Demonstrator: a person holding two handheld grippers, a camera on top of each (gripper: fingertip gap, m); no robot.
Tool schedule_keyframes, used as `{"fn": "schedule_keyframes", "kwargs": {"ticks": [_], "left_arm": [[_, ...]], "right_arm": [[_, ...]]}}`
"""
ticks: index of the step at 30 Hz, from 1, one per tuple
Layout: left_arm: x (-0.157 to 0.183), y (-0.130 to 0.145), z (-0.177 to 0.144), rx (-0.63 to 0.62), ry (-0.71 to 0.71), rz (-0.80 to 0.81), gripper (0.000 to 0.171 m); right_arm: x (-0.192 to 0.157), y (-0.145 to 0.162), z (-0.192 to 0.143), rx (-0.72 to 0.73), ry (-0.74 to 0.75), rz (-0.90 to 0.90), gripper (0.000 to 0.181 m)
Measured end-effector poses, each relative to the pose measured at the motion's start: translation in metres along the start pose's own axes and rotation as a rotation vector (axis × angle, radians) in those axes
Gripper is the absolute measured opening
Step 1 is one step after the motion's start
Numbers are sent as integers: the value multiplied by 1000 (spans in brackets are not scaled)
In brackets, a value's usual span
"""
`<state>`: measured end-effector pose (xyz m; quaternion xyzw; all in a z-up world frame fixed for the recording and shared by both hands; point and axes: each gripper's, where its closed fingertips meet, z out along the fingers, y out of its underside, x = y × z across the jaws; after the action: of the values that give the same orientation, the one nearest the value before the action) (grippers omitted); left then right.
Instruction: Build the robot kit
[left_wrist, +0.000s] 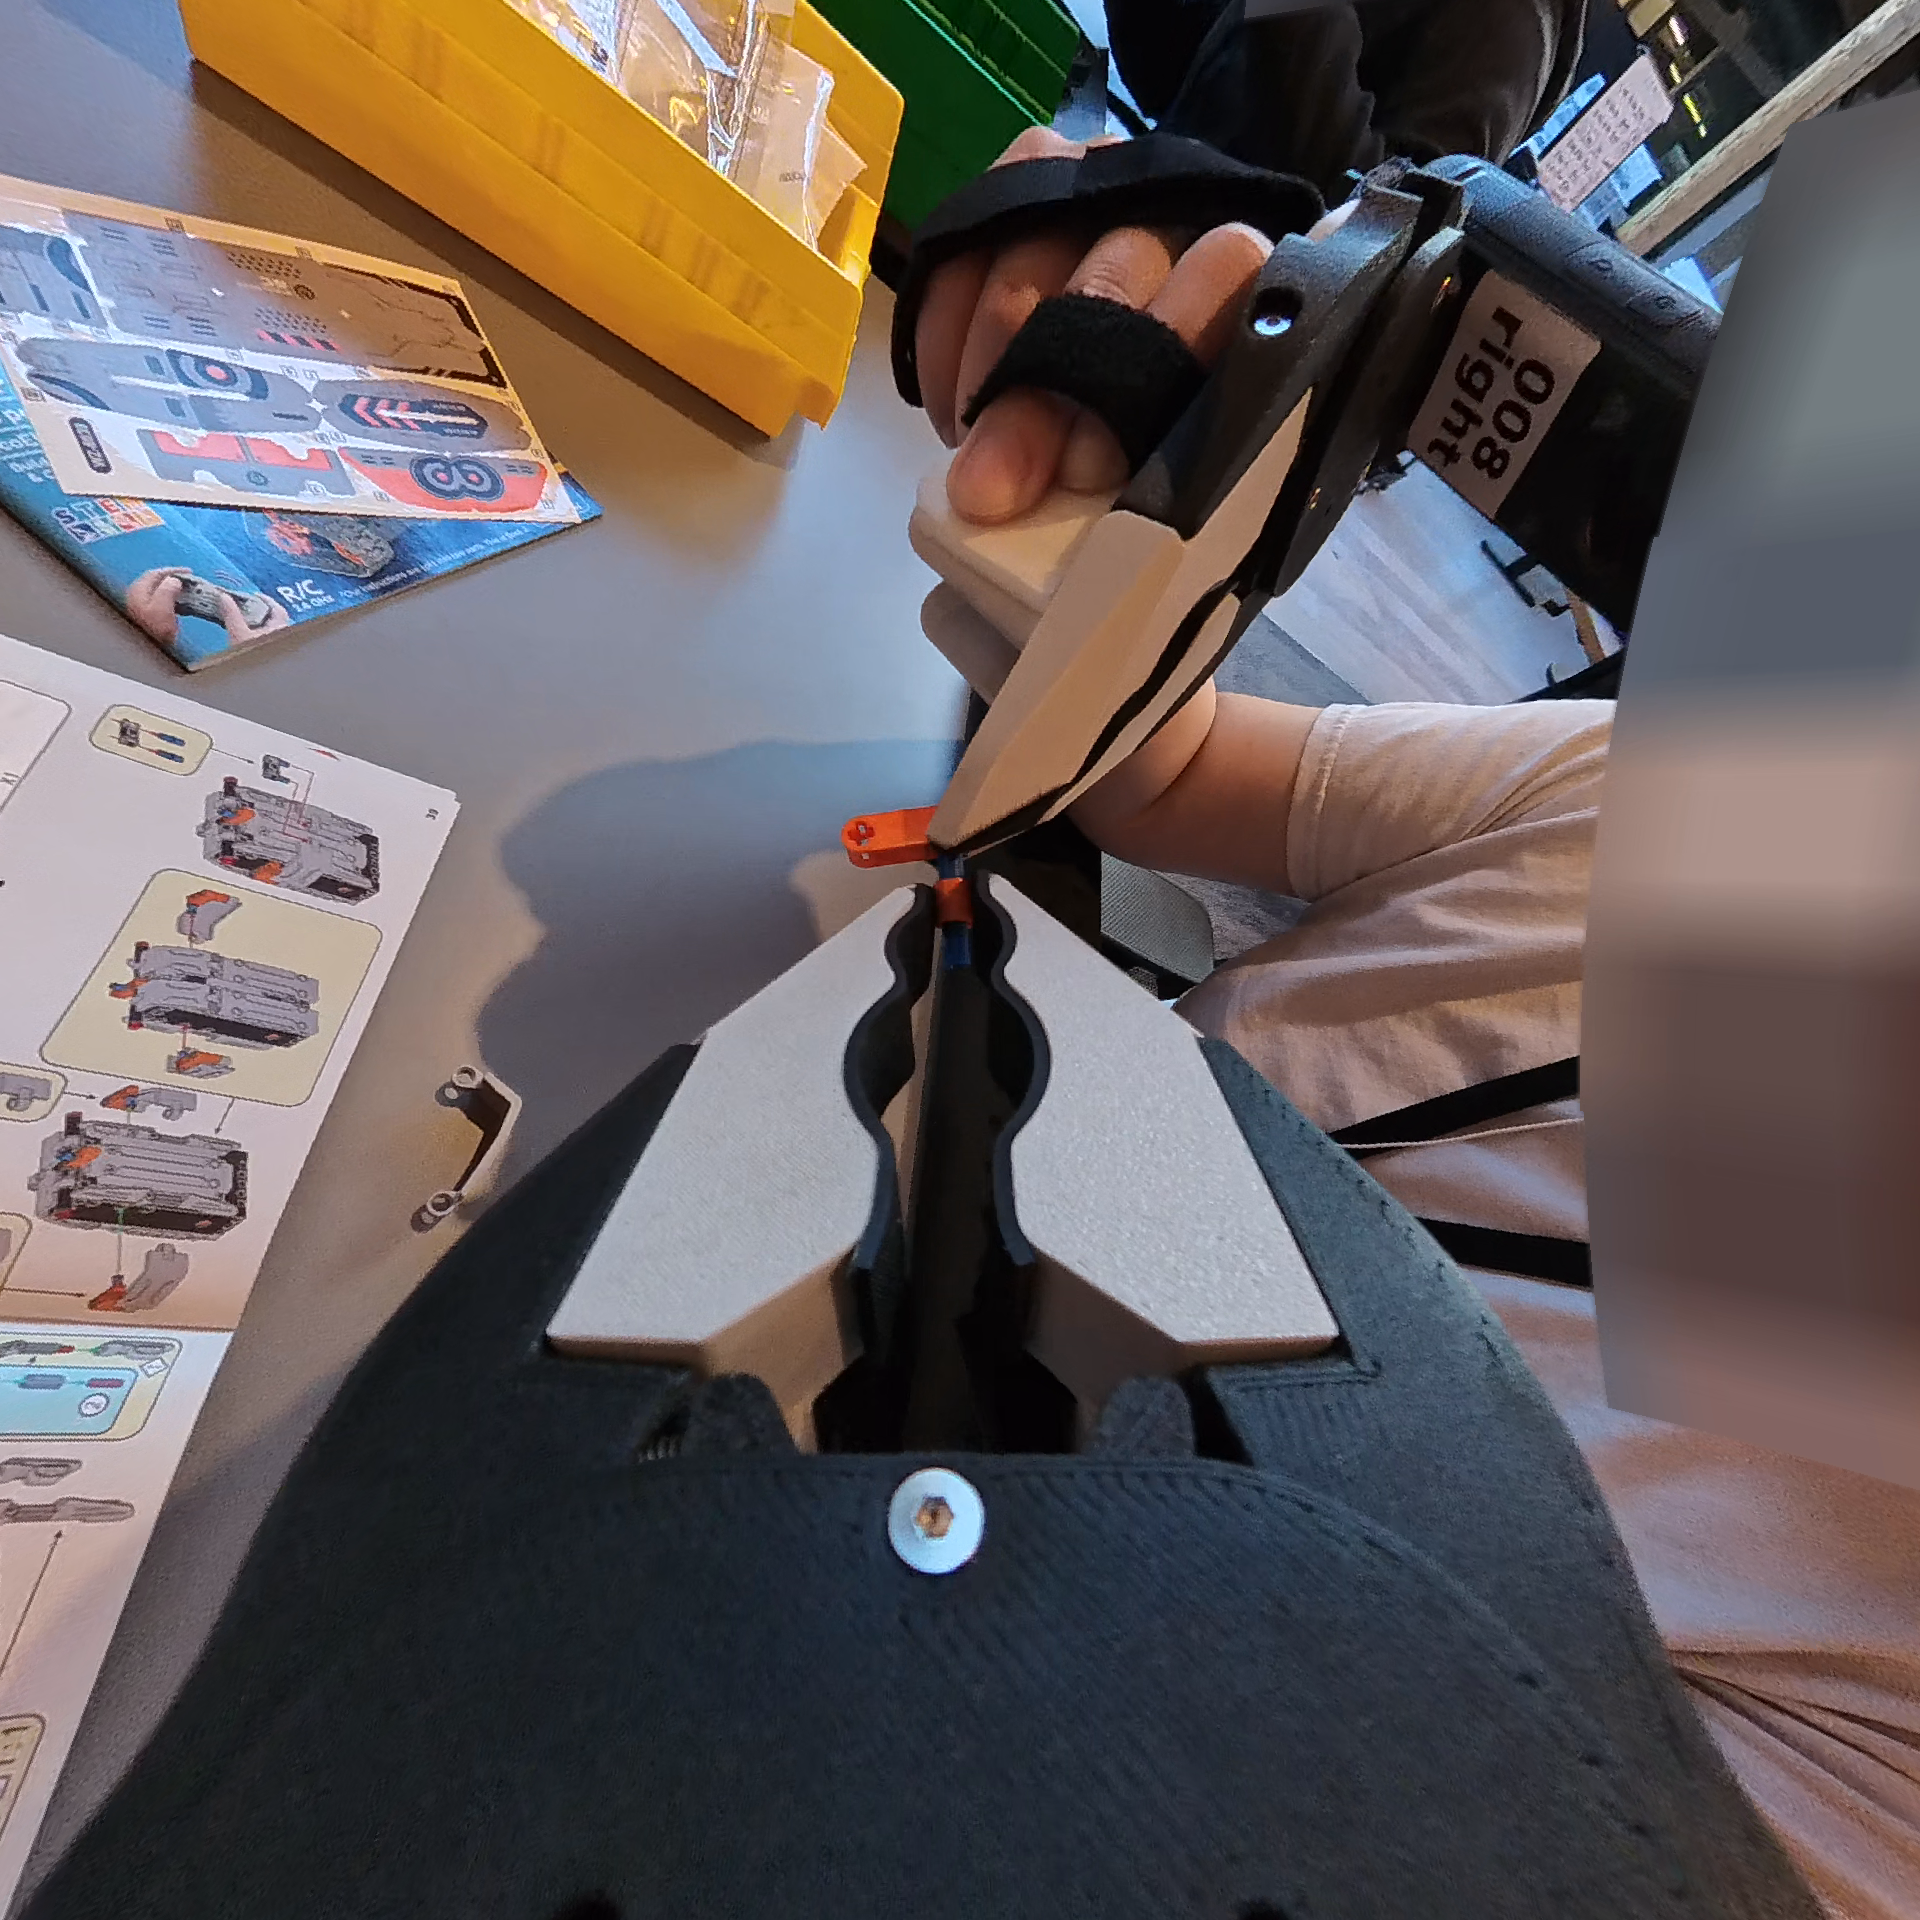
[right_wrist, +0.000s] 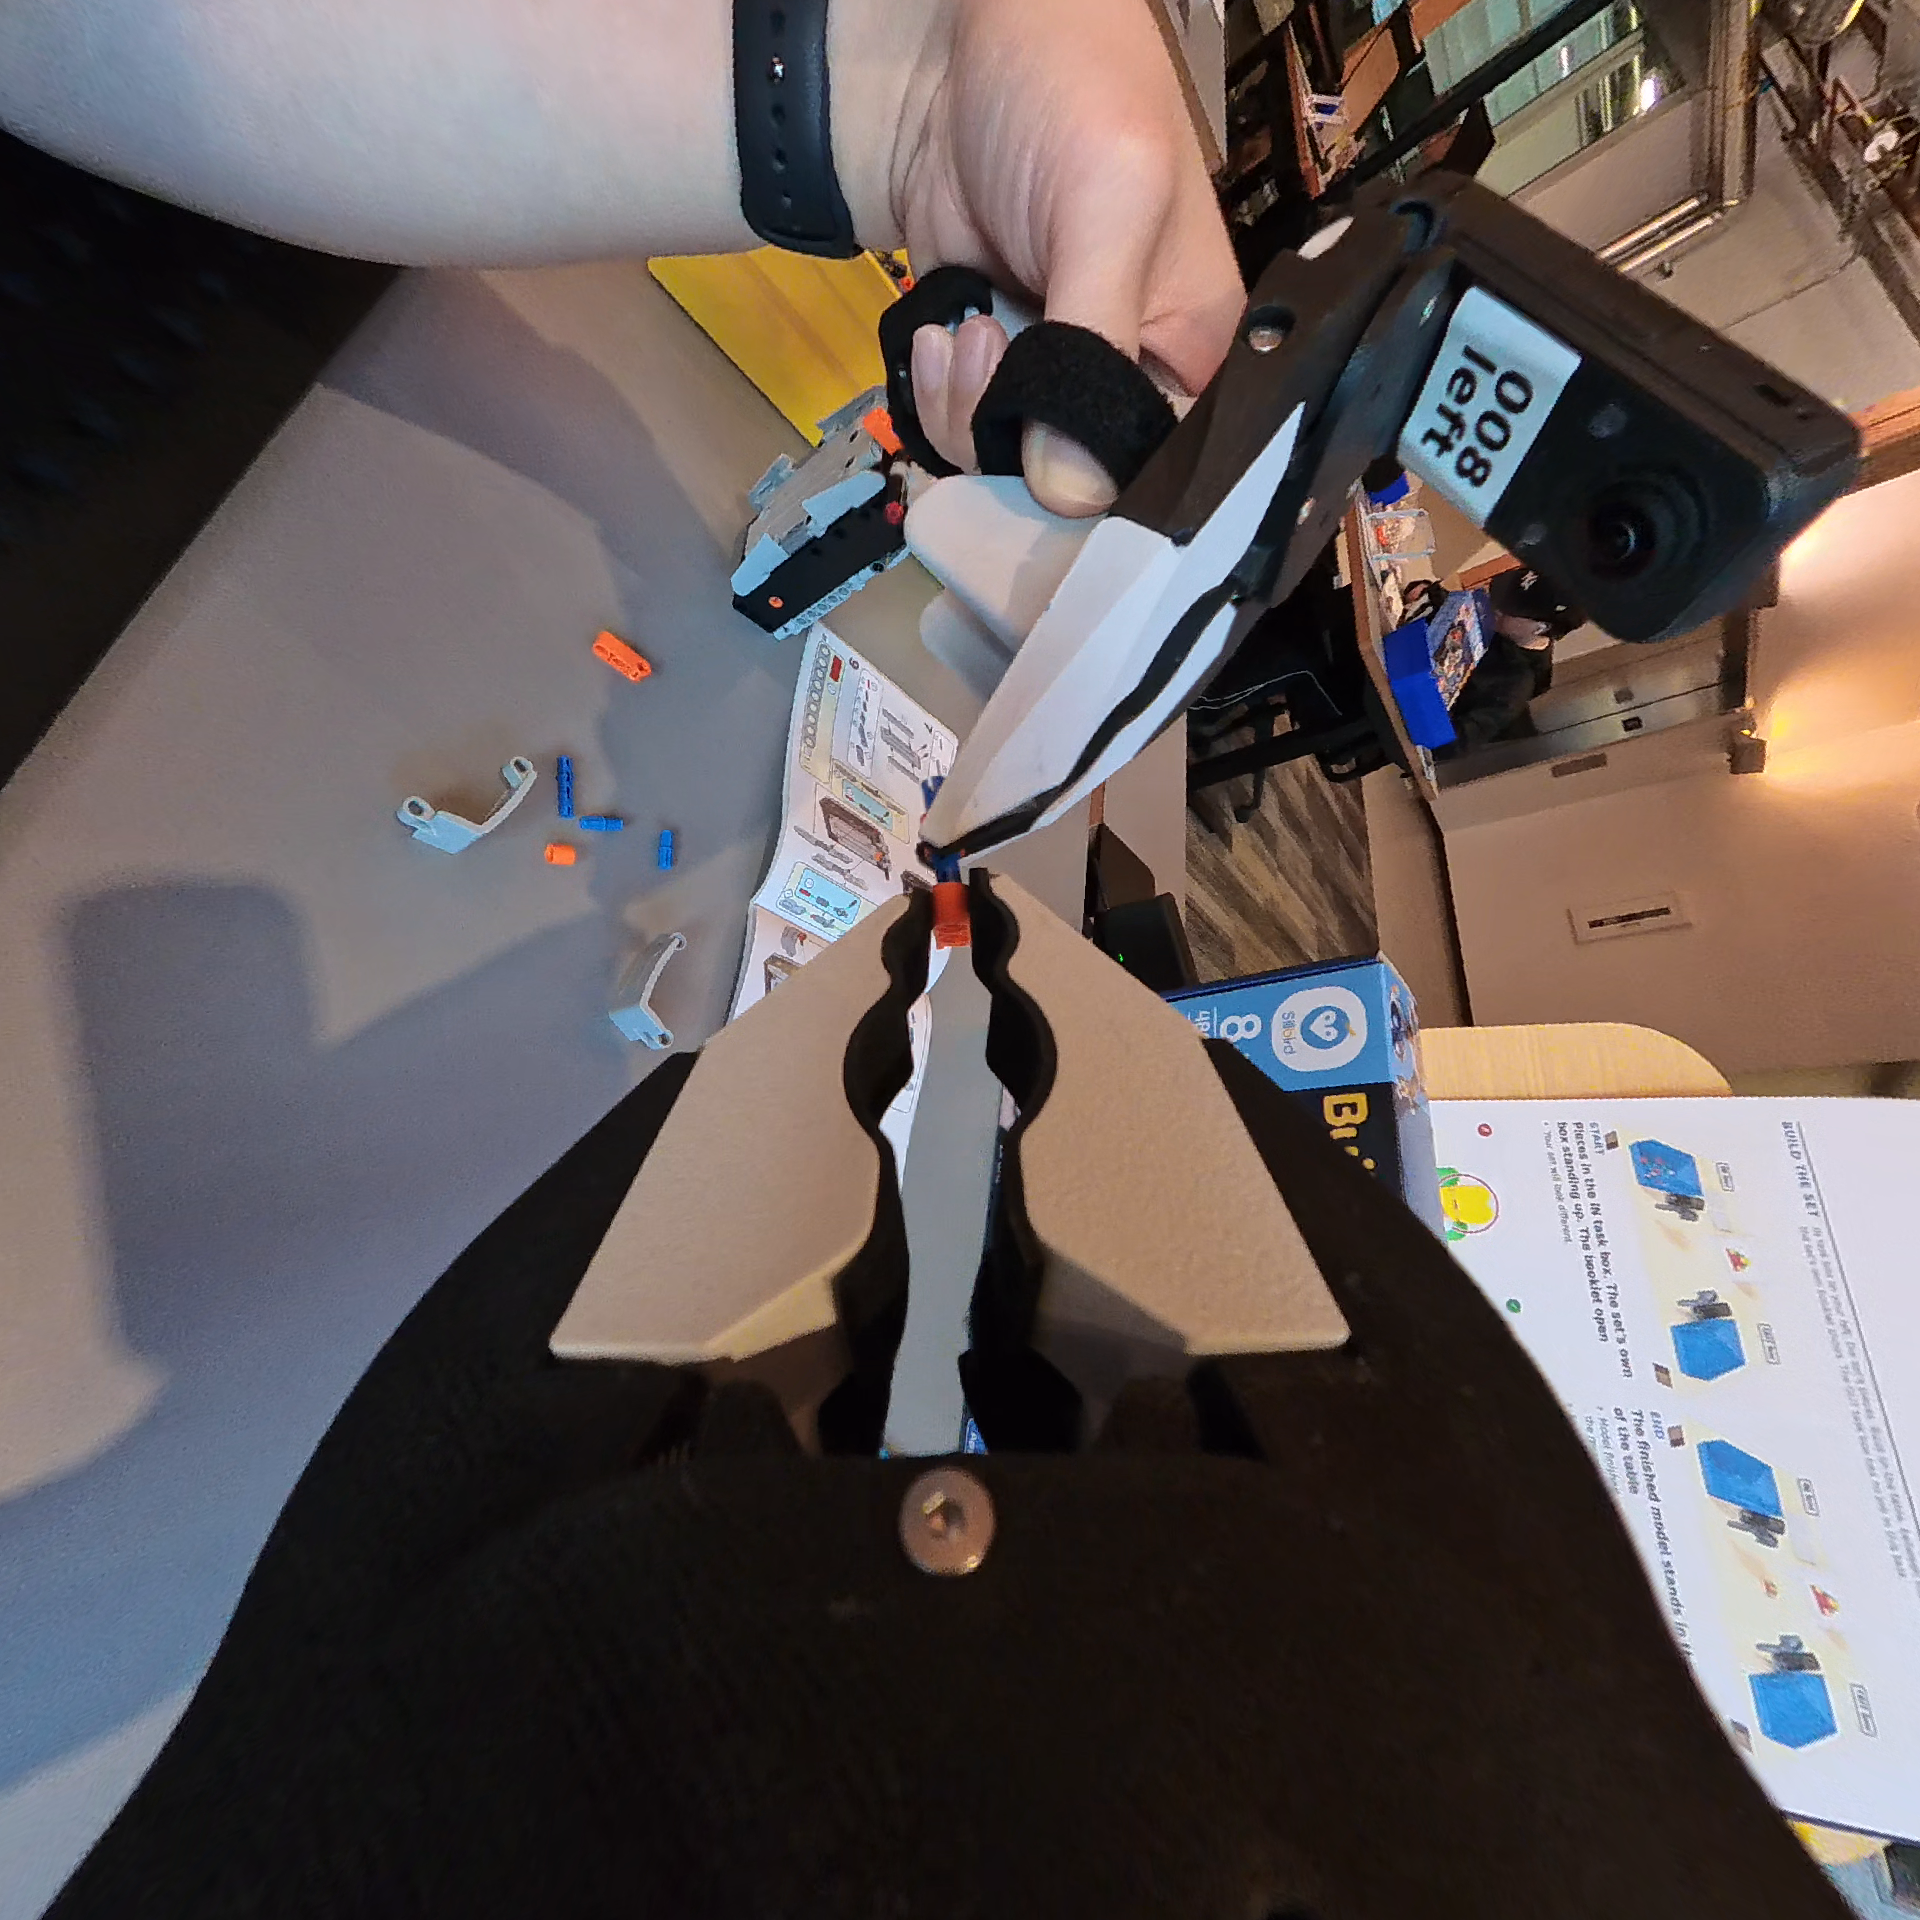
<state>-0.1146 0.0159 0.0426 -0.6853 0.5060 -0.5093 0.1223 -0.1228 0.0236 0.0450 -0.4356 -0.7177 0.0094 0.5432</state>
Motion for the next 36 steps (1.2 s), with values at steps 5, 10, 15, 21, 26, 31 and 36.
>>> {"fn": "schedule_keyframes", "kwargs": {"ticks": [5, 10, 15, 21, 26, 31, 36], "left_arm": [[-5, 3, 2, -13, 18, -24, 5], [-8, 4, 5, -20, 53, -49, 5], [-14, 6, 7, -30, 57, -67, 5], [-17, 8, 8, -41, 45, -77, 5], [-19, 9, 8, -42, 37, -80, 5], [-10, 2, 2, -5, 52, -53, 5], [7, -5, -4, 35, 84, -8, 5]], "right_arm": [[-3, 5, 3, -11, -23, 12, 6], [-6, 9, 4, -15, -47, 31, 6], [-9, 14, 7, -45, -59, 27, 6], [-11, 17, 10, -67, -67, 17, 6], [-11, 18, 11, -71, -69, 17, 7], [-4, 10, 7, 18, -41, 50, 7], [5, -6, -3, 160, -20, 113, 6]]}}
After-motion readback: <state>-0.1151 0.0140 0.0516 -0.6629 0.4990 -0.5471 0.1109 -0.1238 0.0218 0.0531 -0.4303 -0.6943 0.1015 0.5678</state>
